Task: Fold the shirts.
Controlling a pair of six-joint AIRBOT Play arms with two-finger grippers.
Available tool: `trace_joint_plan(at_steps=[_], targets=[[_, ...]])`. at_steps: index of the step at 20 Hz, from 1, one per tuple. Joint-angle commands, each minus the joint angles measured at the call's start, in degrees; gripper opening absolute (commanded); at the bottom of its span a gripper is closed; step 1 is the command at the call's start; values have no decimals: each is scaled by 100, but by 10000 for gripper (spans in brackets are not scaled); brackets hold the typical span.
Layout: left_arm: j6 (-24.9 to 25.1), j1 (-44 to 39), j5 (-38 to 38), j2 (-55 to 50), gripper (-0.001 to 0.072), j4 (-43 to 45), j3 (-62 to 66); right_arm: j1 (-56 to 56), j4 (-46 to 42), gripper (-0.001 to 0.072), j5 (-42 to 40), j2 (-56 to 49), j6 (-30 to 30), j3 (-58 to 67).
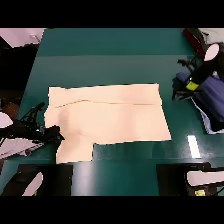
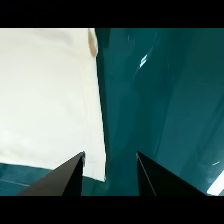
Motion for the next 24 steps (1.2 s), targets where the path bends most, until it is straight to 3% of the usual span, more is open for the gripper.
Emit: trace_joint_plan(at_steps=[1, 7, 15, 19, 24], targets=[[260, -2, -46, 4, 26, -7, 90, -55, 186, 399, -343, 625, -101, -1534], [302, -2, 42, 4, 27, -7, 90, -168, 160, 400, -1453, 1582, -179, -3797], [302, -2, 57, 4, 26, -9, 90, -166, 522, 375, -1731, 1703, -184, -4511], [306, -2, 15, 7, 26, -7, 103, -166, 601, 36, -1764, 1703, -328, -4511], [328, -2, -20, 4, 26, -2, 197, -166, 603, 16, -1558, 1703, -354, -4350]])
